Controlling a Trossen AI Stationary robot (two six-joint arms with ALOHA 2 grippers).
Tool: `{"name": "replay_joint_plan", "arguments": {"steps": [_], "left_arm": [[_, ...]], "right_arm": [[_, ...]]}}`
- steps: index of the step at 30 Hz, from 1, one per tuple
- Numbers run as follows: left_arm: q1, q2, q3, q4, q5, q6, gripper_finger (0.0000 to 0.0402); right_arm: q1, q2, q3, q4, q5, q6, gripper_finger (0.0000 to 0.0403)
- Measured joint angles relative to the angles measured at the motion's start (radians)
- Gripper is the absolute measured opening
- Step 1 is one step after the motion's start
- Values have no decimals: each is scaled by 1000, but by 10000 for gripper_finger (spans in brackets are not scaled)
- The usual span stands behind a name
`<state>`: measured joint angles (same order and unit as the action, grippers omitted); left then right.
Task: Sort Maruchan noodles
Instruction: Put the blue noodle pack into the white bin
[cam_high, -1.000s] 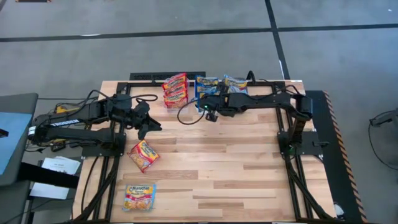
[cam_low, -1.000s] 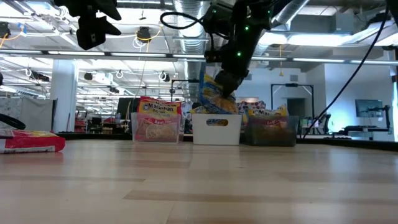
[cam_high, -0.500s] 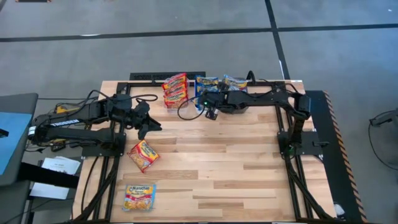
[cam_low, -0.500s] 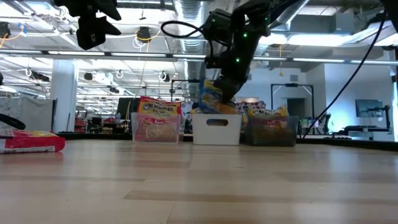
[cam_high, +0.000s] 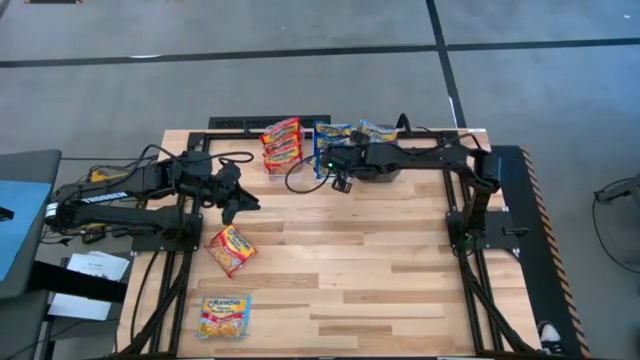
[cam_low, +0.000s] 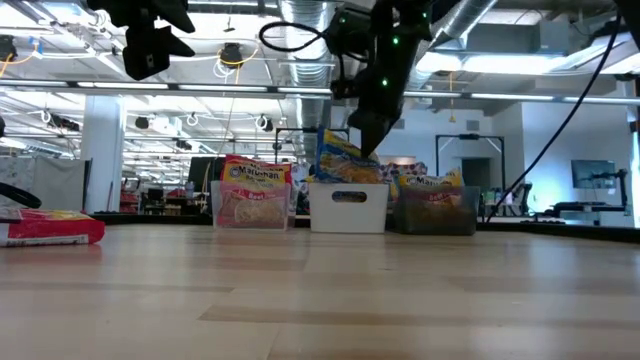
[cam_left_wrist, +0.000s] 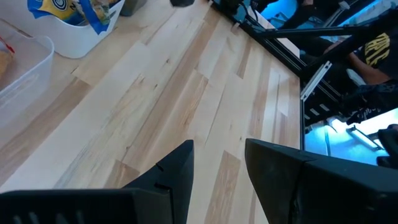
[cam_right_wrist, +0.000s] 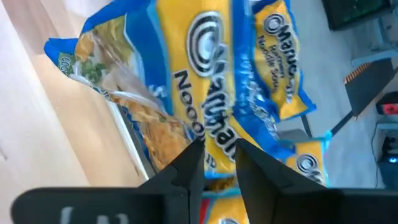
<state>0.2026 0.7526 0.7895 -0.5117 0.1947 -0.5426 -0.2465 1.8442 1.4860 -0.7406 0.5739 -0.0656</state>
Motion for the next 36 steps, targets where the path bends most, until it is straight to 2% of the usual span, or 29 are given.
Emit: {"name": "replay_joint_plan", "arguments": {"steps": [5,9,16,22,25,28,36], "left_arm": [[0,0,0,0,0,0,130],[0,0,0,0,0,0,130],[0,0,0,0,0,0,130],[0,0,0,1,0,0,130],[0,0,0,1,0,0,130],[0,0,0,1,0,0,130],[0,0,0,1,0,0,130]], "right_arm": [[20,-1,68,-119,0,50,120],[45,-1,120,-139,-23,92,120],[63,6,129,-9,-264,54,120],[32,53,129,34,-364,19,120],[15,82,129,41,-372,5,120],[-6,112,128,37,-430,5,120],[-52,126,129,100,-401,21,120]]}}
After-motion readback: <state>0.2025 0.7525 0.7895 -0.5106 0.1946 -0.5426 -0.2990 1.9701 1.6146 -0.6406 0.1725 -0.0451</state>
